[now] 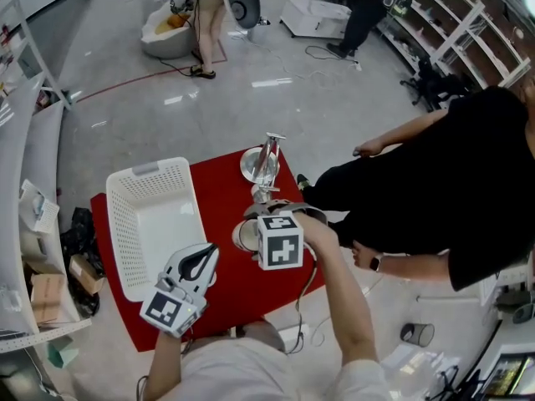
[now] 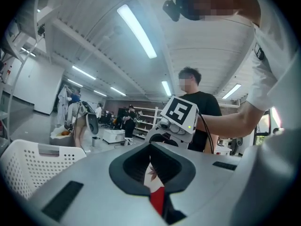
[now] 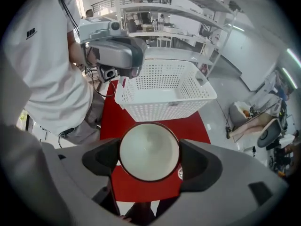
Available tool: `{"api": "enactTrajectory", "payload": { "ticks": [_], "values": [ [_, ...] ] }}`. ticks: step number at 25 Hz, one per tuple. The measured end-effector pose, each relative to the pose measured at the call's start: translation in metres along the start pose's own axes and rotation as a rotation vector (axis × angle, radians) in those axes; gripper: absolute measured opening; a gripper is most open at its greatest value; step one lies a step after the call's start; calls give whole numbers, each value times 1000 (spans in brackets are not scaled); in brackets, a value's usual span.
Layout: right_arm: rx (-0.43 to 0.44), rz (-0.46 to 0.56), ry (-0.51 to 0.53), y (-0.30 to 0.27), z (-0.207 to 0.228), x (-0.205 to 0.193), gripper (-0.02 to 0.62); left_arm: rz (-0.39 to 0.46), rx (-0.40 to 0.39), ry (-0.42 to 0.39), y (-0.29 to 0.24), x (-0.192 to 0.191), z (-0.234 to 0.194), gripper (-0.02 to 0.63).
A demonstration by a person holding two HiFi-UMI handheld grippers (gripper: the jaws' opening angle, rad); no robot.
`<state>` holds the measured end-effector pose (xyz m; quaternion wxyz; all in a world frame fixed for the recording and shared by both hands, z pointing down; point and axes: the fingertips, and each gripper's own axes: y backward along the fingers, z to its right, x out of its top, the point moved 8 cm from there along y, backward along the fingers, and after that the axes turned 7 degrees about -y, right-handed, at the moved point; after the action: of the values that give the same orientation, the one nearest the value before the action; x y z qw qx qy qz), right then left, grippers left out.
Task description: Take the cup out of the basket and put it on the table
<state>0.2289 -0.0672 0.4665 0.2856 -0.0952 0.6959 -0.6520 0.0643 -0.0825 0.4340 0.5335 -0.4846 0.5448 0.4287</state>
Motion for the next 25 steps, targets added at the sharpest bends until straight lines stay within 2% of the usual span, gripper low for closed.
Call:
{"api": "enactTrajectory", "payload": {
  "ticks": [13,25],
  "values": [
    [51,-20,-138,-55,-11,-53,397,-33,-82,-3,-22,-15,22,11],
    [83,-55,-208,-104,-17,-82,397,-73,-131,-5,-36,-24,35,11]
  ]
}}
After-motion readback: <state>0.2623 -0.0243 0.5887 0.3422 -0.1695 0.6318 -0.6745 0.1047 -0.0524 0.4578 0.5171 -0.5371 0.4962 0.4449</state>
